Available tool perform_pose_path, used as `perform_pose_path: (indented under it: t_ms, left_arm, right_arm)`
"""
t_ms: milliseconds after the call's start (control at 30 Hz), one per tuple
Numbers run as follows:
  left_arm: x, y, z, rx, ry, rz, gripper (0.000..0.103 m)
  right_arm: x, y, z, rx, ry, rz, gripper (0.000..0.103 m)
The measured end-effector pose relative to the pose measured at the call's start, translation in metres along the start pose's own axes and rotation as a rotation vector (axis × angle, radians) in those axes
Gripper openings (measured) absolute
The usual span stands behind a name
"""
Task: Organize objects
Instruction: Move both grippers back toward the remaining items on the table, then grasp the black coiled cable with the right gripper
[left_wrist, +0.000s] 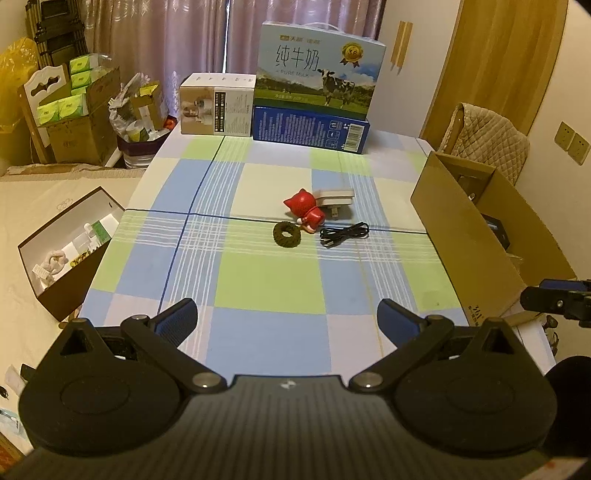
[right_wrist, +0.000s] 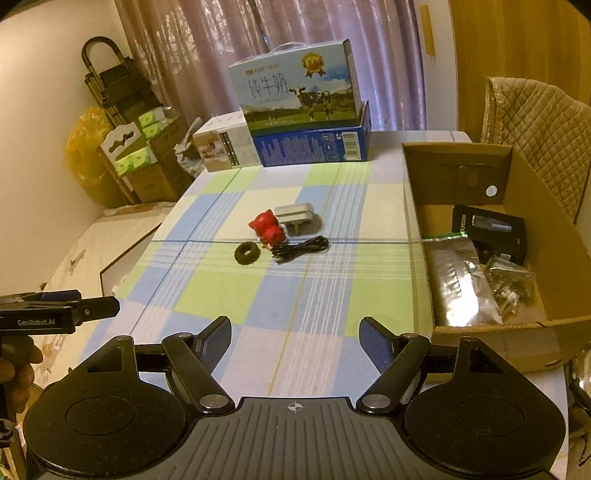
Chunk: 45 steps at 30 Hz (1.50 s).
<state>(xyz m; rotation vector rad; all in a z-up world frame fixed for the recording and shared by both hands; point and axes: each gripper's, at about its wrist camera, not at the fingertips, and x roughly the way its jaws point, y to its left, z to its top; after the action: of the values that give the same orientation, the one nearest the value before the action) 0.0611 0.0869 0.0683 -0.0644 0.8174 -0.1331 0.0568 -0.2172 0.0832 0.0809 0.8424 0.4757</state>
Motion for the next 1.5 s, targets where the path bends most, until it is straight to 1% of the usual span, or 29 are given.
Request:
perform_pose_path:
  t_ms: [133,300,433,500,700,867,1067,1167,1233,1267,1333,1400,1500]
  left_arm:
    - [0.008,0.007,0.002,-0.008,0.006,0.005,0.102]
    - [0.022,0.016,0.009,-0.003,0.013,0.019,0.102]
    - [0.041,0.021,0.018,0.036,0.026,0.017,0.102]
    - [0.053,0.023,0.023,0.048,0.027,0.004,0.102]
    - [0.093,0.031,0.042,0.101,0.035,-0.014,0.102]
    - [0.13,0.034,0.054,0.171,0.047,-0.018,0.101]
    - [0.17,0.036,0.067,0.224,0.044,-0.044,0.101]
    - [0.189,0.033,0.07,0.258,0.044,-0.05,0.098]
    - [0.202,0.032,0.071,0.271,0.049,-0.061,0.093]
    - [0.209,0.031,0.071,0.271,0.052,-0.068,0.093]
    - [0.219,0.03,0.072,0.272,0.048,-0.074,0.09]
    - [0.23,0.028,0.071,0.274,0.045,-0.074,0.089]
    - [0.241,0.025,0.067,0.276,0.05,-0.078,0.089]
  right_arm:
    - [0.012,0.003,0.003,-0.015,0.011,-0.002,0.074]
    - [0.035,0.007,0.012,-0.082,0.027,0.006,0.074]
    - [0.06,0.008,0.023,-0.177,0.039,0.006,0.074]
    - [0.074,0.009,0.028,-0.223,0.05,0.011,0.074]
    - [0.121,0.011,0.043,-0.415,0.081,0.044,0.073]
    - [0.164,0.011,0.05,-0.578,0.12,0.072,0.063]
    - [0.208,0.008,0.055,-0.78,0.157,0.082,0.056]
    - [0.23,0.004,0.056,-0.86,0.18,0.083,0.052]
    - [0.245,0.001,0.057,-0.901,0.205,0.088,0.05]
    - [0.253,0.0,0.06,-0.903,0.232,0.081,0.047]
    - [0.263,0.002,0.063,-0.942,0.235,0.077,0.046]
    - [0.27,0.005,0.067,-0.977,0.235,0.082,0.046]
    - [0.286,0.009,0.072,-1.011,0.275,0.087,0.045]
